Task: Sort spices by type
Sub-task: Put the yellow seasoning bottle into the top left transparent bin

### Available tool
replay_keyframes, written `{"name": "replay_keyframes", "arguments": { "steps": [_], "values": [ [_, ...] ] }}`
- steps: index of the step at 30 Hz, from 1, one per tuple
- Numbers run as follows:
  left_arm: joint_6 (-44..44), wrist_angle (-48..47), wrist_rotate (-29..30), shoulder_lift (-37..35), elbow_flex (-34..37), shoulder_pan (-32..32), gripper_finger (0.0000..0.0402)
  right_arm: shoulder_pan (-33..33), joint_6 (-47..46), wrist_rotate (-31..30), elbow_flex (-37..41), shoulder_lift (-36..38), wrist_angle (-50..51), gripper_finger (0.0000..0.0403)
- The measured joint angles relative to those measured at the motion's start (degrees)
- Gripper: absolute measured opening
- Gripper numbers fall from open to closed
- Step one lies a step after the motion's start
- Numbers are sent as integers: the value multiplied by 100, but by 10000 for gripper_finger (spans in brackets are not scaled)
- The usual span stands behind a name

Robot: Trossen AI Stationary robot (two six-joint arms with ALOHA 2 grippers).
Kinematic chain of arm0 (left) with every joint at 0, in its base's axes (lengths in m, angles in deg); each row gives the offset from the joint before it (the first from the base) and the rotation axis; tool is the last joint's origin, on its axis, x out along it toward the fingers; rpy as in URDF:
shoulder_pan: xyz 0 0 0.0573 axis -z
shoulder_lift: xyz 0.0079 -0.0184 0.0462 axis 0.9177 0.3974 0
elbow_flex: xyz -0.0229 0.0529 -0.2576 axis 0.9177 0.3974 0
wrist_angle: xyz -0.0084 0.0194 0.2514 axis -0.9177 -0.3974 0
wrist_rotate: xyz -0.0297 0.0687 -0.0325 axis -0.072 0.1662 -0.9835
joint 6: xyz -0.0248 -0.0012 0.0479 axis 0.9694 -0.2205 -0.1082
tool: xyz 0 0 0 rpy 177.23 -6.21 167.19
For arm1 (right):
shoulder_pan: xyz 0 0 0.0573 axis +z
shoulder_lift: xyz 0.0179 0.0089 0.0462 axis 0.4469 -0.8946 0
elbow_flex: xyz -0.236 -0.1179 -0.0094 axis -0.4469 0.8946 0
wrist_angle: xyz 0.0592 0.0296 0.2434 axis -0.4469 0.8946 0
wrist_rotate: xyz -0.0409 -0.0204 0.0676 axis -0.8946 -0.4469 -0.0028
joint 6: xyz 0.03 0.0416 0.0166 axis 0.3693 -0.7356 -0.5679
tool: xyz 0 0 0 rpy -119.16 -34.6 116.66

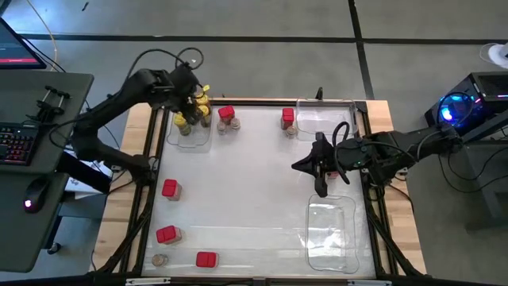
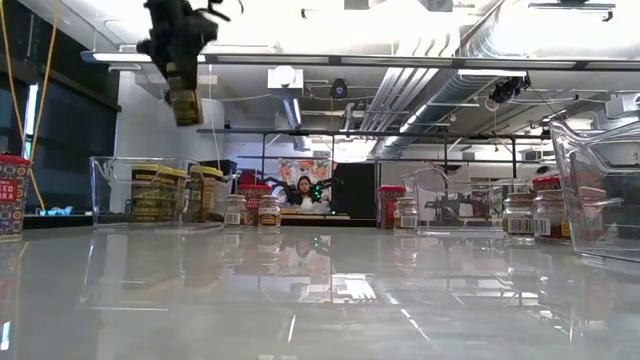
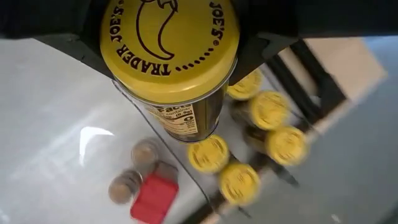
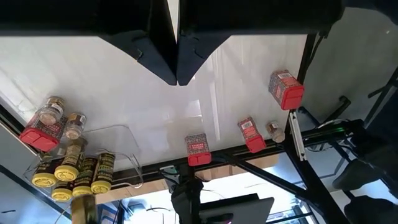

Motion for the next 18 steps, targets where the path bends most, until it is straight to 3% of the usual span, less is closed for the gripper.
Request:
{"name": "replay_keyframes", "arguments": {
  "steps": [5,18],
  "values": [
    [301,409,-469,250,721,-98,189,0,-24,7,0,0,-2,0],
    [1674,1916,-381,366,1939,-150,189,0,5,15,0,0,-22,0]
  ]
}}
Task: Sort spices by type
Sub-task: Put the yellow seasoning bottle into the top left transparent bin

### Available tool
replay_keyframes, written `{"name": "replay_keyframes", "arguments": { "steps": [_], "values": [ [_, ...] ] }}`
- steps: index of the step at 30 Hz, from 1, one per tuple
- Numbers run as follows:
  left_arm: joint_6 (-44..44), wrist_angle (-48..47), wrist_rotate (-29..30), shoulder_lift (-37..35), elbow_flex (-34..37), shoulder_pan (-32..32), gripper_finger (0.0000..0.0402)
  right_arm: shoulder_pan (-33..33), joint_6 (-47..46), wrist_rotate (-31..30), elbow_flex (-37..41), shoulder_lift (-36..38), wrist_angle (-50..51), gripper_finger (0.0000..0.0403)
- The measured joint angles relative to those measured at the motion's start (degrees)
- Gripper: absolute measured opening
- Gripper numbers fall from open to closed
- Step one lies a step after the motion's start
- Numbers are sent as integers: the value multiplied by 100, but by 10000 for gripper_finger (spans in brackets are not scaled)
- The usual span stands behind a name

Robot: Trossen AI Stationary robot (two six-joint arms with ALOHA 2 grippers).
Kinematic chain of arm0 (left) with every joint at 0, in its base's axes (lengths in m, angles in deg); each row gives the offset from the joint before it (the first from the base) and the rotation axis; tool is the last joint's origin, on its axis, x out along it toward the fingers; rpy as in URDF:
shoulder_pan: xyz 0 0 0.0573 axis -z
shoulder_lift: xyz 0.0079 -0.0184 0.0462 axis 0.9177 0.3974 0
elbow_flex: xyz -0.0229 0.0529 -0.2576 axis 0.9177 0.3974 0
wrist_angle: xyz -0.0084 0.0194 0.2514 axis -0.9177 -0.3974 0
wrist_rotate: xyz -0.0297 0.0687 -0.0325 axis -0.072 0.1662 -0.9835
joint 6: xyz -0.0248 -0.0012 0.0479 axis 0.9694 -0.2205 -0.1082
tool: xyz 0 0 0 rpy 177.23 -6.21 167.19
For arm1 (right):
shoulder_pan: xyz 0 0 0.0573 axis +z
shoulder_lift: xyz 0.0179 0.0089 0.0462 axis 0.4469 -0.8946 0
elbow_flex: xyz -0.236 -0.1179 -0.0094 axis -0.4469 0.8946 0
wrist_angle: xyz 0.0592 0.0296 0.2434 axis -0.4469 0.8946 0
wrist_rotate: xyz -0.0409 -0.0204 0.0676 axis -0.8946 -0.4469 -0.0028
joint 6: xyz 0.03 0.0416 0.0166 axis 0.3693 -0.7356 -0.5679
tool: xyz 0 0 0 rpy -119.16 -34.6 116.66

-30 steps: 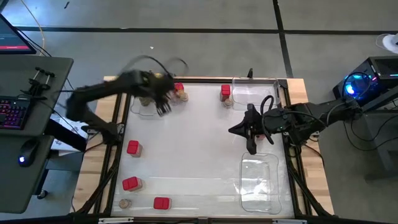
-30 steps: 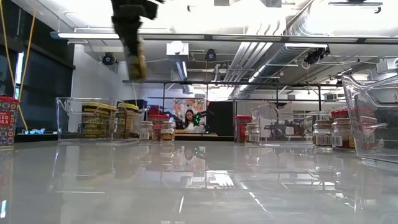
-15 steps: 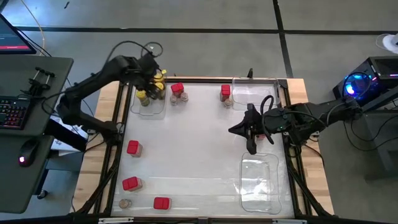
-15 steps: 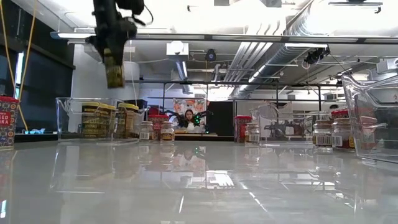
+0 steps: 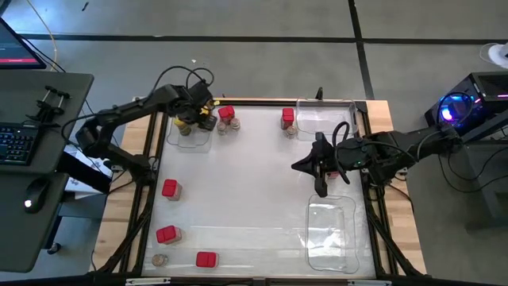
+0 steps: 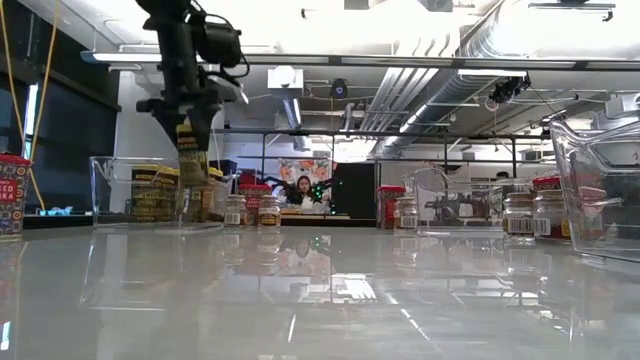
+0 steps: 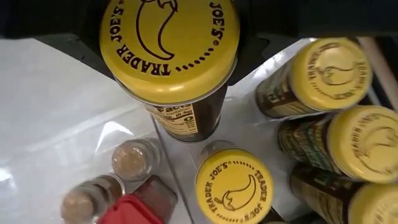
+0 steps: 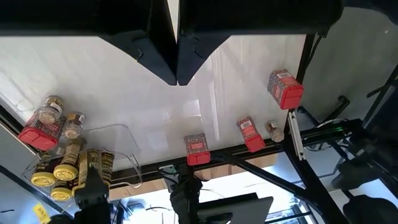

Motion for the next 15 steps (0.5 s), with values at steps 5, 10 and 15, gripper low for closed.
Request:
{"name": "replay_keyframes", "arguments": {
  "steps": [5,10,15],
  "values": [
    [325,342,-54,2,366,-113,189,0,-4,2,2,0,0,0],
    [322,504,-42,0,553,-275,189,0,-4,4,2,0,0,0],
    [187,539,-69,180,628,-353,189,0,13,4,4,-2,0,0]
  ]
}}
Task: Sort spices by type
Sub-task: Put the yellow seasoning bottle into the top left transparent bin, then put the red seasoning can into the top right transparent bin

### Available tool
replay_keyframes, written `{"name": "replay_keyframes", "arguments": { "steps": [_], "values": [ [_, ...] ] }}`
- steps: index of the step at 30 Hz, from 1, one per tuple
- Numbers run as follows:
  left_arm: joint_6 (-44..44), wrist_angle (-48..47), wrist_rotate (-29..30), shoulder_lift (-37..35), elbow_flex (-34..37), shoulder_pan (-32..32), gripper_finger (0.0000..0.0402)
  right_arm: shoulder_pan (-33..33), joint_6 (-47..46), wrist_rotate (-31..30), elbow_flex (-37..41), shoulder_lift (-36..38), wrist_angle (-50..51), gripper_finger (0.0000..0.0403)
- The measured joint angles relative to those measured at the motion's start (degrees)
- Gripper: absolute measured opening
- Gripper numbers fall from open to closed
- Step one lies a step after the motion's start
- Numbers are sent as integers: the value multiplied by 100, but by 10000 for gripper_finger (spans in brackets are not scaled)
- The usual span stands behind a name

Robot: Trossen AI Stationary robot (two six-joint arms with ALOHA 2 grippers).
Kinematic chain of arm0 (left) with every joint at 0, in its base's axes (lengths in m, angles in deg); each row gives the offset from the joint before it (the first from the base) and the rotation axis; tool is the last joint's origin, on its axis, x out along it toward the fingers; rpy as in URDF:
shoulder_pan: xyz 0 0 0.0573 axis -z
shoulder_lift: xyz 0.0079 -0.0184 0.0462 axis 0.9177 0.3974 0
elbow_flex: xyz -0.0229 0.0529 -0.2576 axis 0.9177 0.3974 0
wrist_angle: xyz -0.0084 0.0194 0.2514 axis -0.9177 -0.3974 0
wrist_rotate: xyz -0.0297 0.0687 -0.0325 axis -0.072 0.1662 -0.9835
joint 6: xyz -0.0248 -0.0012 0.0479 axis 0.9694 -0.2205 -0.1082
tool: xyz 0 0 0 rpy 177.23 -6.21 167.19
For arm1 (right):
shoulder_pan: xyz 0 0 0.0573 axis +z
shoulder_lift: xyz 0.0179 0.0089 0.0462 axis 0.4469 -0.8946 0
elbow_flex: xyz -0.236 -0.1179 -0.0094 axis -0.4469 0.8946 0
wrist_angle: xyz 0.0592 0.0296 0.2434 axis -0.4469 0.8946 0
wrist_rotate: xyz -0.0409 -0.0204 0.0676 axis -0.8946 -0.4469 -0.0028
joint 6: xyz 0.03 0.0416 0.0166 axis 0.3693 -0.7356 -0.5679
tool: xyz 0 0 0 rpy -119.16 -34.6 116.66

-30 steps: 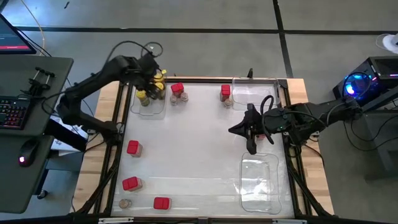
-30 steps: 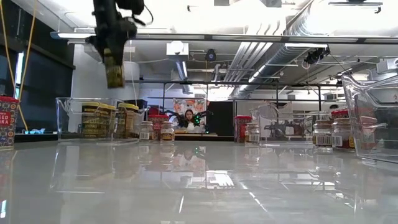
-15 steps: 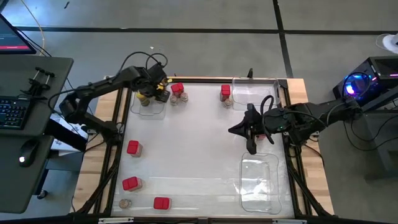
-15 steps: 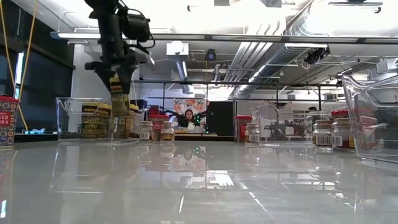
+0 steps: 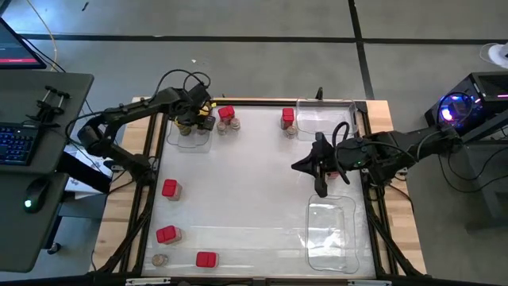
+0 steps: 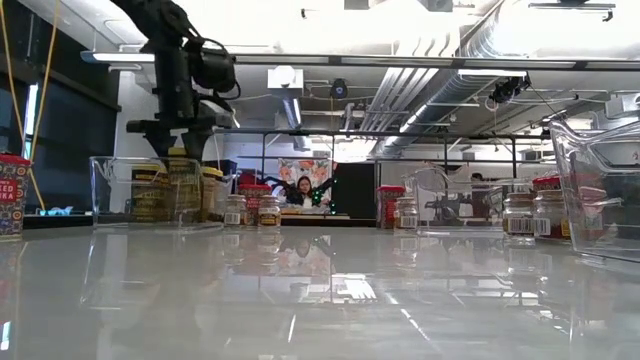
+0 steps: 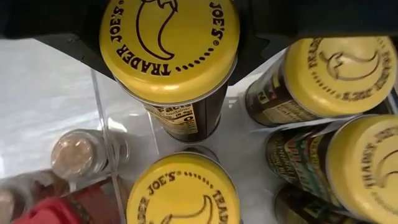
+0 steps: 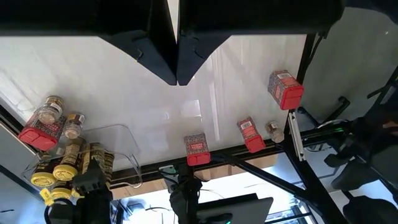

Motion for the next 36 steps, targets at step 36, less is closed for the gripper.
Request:
{"name": "replay_keyframes", "arguments": {
  "steps": [36],
  "values": [
    [-1028,-1140,-151,124,-1411,-347,255,0,-12,-1,4,0,3,0]
  ]
}}
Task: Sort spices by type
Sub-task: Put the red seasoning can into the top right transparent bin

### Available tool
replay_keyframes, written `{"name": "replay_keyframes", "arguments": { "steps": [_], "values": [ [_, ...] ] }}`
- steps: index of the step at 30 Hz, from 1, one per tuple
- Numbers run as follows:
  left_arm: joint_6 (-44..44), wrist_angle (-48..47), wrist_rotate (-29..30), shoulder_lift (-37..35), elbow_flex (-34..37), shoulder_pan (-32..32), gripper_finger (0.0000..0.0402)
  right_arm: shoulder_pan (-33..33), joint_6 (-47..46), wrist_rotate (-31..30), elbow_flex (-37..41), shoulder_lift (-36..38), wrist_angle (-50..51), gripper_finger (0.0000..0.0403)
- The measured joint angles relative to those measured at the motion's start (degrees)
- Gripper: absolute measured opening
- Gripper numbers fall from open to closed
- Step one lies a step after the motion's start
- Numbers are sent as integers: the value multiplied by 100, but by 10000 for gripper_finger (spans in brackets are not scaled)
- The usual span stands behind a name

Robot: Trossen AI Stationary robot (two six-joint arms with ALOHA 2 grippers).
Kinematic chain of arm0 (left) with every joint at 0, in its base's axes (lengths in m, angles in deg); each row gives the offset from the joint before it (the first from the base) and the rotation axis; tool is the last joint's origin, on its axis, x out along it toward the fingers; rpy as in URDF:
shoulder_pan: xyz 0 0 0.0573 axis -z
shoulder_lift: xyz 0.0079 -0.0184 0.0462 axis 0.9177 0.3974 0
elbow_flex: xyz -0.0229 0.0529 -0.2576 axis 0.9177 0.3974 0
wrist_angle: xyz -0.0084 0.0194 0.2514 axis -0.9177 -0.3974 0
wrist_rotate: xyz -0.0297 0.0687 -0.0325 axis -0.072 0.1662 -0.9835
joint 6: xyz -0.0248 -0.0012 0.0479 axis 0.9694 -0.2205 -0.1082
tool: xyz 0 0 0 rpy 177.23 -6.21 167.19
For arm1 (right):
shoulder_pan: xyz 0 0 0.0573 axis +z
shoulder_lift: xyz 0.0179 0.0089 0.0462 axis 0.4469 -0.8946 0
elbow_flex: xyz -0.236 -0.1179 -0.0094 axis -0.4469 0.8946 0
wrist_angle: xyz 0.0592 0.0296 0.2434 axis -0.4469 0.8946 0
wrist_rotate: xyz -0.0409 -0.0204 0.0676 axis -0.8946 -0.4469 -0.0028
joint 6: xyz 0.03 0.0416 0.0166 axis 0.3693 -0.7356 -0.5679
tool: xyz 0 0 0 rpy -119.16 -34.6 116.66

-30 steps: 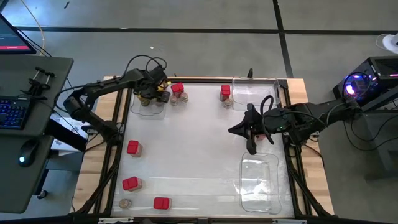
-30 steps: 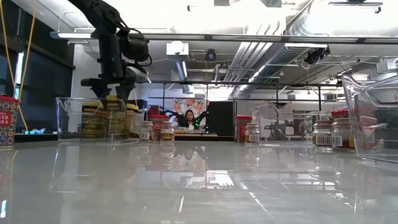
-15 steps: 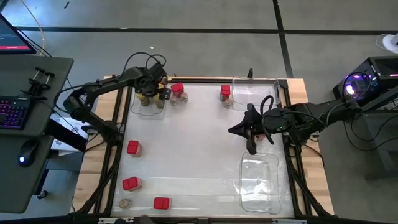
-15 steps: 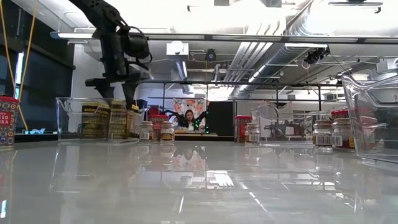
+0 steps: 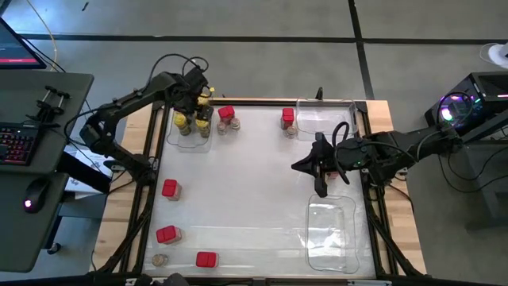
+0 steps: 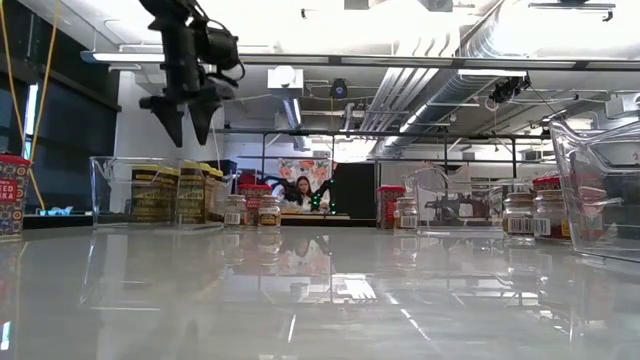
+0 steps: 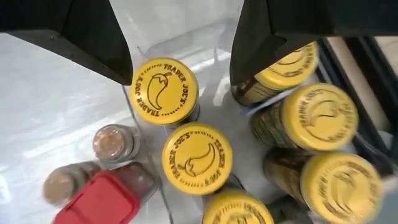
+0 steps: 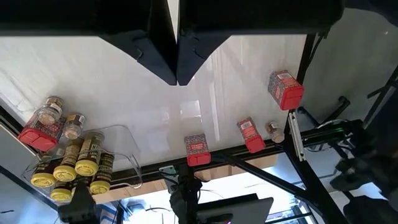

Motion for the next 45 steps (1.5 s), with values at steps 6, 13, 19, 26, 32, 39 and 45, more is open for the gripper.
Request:
{"name": "replay_keyframes", "arguments": {
  "steps": [6,13,19,26,32,39,45],
  "values": [
    [51,46,22,-548,-174,195,255,2,-70,-541,0,-1,8,0],
    [390,170,12,-1550,-174,1193,255,-22,-2833,-2434,0,-2,1438,1],
    [514,1073,11,-2231,-174,2478,255,-286,-4933,-1781,0,-41,3435,59],
    [405,1744,11,-2441,-174,3583,255,-732,-6290,-876,0,-299,4909,211],
    [206,1741,-67,-2451,-84,4229,255,-1537,-6083,261,331,-813,5357,309],
    [347,2068,-109,-2494,255,4477,255,-2539,-5394,1466,1546,-764,4508,317],
    [363,2530,-78,-2499,263,4468,255,-2767,-5000,1398,2082,-366,3939,308]
  ]
}}
